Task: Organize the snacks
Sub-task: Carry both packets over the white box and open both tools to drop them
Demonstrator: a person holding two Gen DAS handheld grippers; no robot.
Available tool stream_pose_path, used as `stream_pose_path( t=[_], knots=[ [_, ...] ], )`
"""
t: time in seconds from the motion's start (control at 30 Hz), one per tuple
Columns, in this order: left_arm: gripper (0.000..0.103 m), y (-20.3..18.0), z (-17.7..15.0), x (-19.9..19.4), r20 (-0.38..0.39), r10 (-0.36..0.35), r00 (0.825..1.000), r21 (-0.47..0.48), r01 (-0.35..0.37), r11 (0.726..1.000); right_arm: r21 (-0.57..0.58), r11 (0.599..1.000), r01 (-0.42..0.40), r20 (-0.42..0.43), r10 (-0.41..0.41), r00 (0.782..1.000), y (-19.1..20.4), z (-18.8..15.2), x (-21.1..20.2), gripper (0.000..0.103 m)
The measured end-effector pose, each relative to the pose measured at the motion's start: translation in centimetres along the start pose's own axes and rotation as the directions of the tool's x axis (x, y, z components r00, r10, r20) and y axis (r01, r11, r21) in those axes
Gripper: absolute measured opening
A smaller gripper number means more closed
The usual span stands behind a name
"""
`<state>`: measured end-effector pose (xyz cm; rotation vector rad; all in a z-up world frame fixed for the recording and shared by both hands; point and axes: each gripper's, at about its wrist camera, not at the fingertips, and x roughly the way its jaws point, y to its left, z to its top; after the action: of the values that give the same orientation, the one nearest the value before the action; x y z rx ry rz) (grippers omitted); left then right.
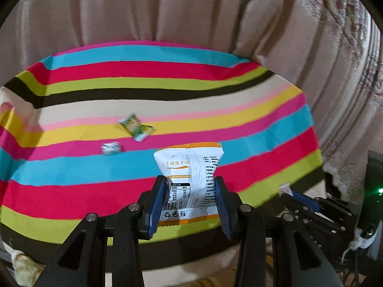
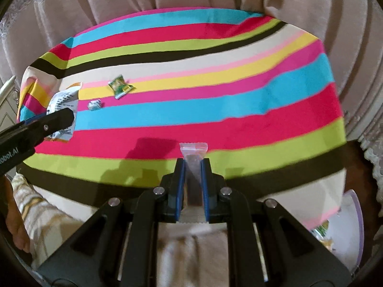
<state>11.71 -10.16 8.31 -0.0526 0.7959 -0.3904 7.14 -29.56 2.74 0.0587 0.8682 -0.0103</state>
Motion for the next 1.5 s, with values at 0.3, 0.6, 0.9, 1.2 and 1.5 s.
stream_pose_path(
  t=[0.3, 0.6, 0.9, 1.2, 1.5],
  knots=[
    [0.042, -6.2, -2.9, 0.8, -0.106, -0.189, 0.976, 0.034, 0.194, 0.98, 0.089, 0.992, 0.087, -0.046, -0.083, 0.995, -6.8, -4.5, -2.2, 0.016],
    [0.042, -11.6, -4.8, 1.7, -0.2, -0.28, 0.939, 0.083, 0.301, 0.95, 0.191, 0.965, 0.177, -0.069, -0.167, 0.984, -13.3, -7.6, -3.9, 0.016],
    [0.042, -16.7, -6.0, 1.3, -0.254, -0.357, 0.899, 0.146, 0.4, 0.905, 0.266, 0.938, 0.221, -0.099, -0.201, 0.975, -17.3, -9.6, -4.1, 0.016],
    [0.064, -19.6, -7.0, 1.1, -0.315, -0.403, 0.859, 0.182, 0.472, 0.863, 0.285, 0.93, 0.234, -0.101, -0.213, 0.972, -18.5, -10.1, -4.5, 0.038],
    [0.064, -18.3, -6.0, 2.0, -0.257, -0.316, 0.913, 0.174, 0.366, 0.914, 0.271, 0.942, 0.198, -0.104, -0.176, 0.979, -17.0, -9.4, -3.9, 0.047]
  ],
)
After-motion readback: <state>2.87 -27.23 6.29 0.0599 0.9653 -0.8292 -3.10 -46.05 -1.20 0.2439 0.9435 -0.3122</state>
